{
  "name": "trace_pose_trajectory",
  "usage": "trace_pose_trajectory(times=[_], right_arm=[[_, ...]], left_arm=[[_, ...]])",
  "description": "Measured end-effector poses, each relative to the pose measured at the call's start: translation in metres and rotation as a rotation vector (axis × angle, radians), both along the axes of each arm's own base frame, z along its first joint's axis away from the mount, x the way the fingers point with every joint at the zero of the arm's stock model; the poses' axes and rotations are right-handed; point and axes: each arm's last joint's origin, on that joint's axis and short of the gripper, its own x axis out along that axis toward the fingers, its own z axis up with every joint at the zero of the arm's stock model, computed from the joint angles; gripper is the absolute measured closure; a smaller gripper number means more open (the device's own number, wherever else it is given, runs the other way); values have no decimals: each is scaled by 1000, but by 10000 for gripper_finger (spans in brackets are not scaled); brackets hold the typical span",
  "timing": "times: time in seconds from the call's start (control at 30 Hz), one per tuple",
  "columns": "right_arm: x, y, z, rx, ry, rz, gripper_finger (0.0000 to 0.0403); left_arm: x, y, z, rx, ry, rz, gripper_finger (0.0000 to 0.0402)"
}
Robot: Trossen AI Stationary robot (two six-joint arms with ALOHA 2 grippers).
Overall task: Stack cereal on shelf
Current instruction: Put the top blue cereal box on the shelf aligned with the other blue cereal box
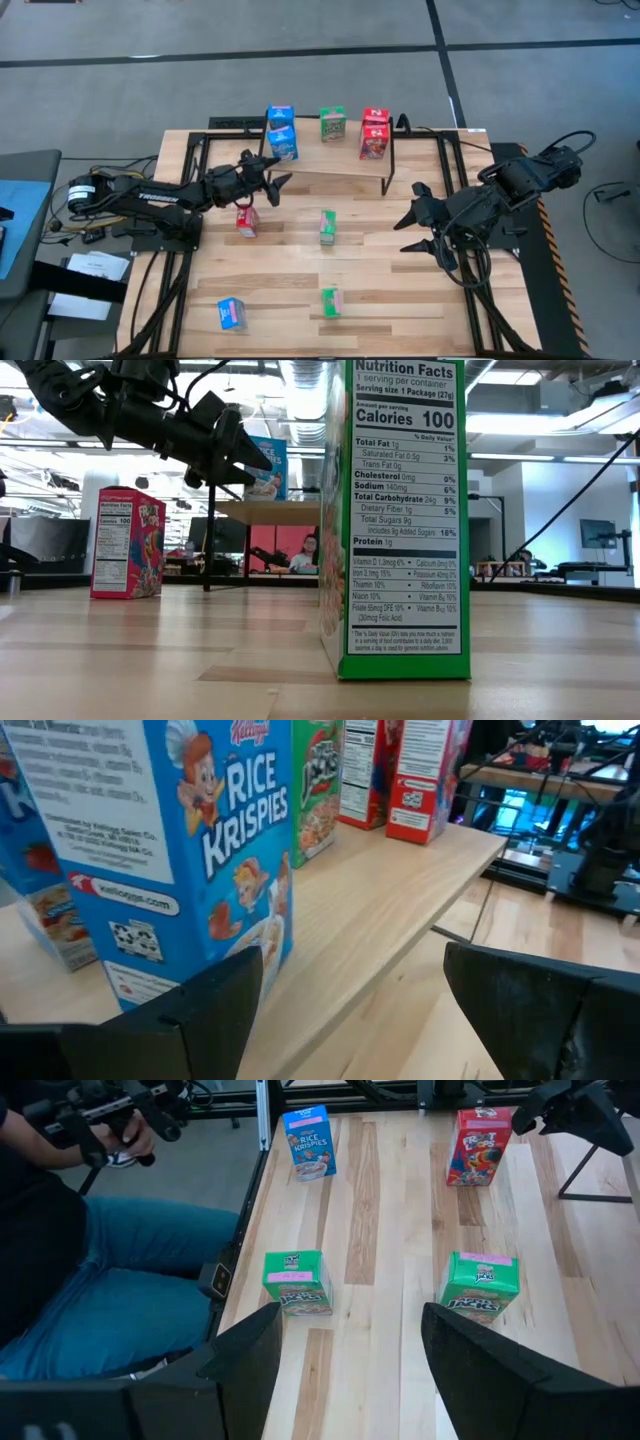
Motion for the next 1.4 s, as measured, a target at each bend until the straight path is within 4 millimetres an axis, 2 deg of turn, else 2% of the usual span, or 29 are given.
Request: trace_pose_trajectory(times=[0.27,0.63,1.17,1.4], right_arm=[[0,0,0,1,0,0,137],[0,0,0,2,0,-1,137],[0,0,0,2,0,-1,137],[0,0,0,23,6,-17,137]], left_arm=[[6,0,12,34,1,1,99],[13,6,23,26,168,102,99],[13,6,21,18,188,107,99],[13,0,23,22,185,81,99]])
